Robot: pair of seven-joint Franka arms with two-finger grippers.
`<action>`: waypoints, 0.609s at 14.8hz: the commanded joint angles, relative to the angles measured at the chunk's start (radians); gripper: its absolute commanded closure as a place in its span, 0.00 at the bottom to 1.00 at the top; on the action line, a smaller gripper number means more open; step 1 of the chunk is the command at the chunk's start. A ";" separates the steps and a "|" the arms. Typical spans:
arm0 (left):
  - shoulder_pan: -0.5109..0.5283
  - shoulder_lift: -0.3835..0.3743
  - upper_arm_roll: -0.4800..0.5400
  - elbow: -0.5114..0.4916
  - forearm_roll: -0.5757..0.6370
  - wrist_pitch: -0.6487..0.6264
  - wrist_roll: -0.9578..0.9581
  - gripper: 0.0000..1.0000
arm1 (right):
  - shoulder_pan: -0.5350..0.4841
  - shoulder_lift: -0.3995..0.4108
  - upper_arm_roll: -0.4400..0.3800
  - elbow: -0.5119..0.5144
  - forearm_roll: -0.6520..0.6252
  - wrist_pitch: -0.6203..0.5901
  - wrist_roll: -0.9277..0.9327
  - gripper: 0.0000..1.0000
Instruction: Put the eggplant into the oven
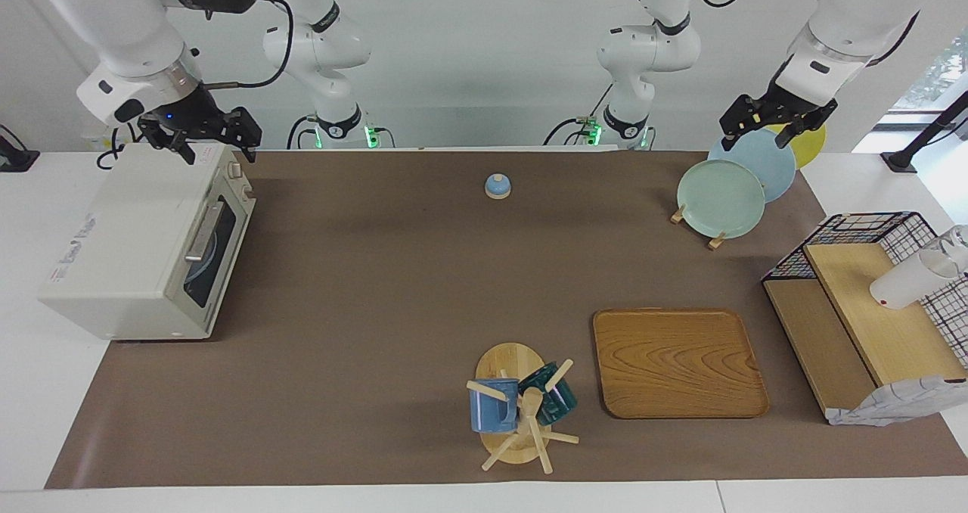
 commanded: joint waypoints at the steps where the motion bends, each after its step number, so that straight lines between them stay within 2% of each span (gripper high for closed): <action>1: 0.009 -0.009 0.004 0.008 -0.013 -0.008 0.006 0.00 | -0.026 0.000 0.018 0.018 0.028 -0.018 0.015 0.00; 7: 0.008 -0.011 0.004 0.010 -0.013 -0.008 0.006 0.00 | -0.023 -0.001 0.017 0.017 0.031 -0.014 0.016 0.00; 9: 0.008 -0.009 0.004 0.010 -0.013 -0.009 0.006 0.00 | 0.006 -0.017 0.012 0.006 0.028 -0.015 0.018 0.00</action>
